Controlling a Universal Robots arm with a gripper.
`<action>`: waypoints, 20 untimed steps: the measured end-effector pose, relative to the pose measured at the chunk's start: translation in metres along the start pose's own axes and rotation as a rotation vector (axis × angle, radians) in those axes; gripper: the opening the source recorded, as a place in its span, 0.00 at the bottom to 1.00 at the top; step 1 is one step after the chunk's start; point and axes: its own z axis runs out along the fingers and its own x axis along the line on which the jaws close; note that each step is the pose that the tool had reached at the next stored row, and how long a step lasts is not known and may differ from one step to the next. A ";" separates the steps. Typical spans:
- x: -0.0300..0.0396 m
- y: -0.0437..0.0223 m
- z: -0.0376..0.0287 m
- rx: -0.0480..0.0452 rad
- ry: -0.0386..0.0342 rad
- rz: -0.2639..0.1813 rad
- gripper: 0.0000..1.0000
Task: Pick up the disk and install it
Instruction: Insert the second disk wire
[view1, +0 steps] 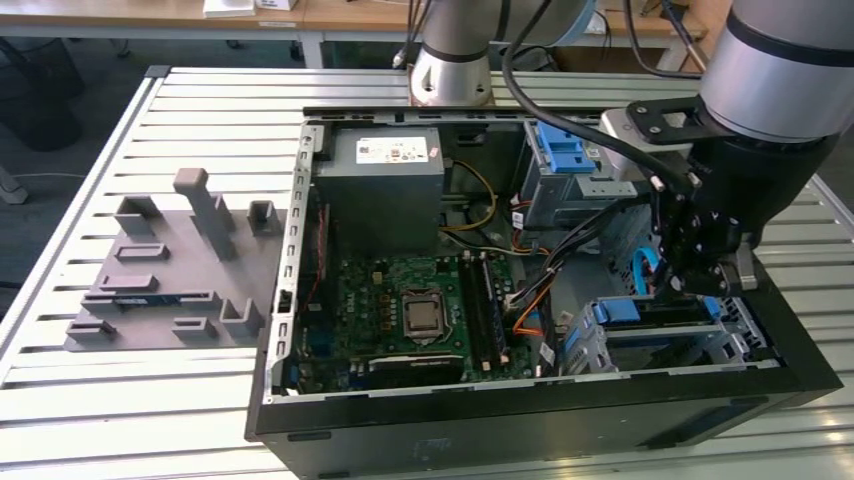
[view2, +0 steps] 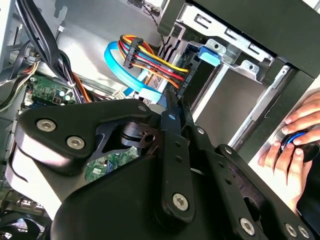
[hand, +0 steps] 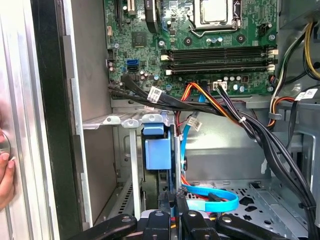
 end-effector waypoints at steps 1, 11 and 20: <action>0.0002 0.0004 0.0002 0.0008 0.0000 0.000 0.16; 0.0017 0.0011 0.0028 0.0029 -0.0025 -0.001 0.16; 0.0030 0.0019 0.0034 0.0074 -0.0048 -0.001 0.16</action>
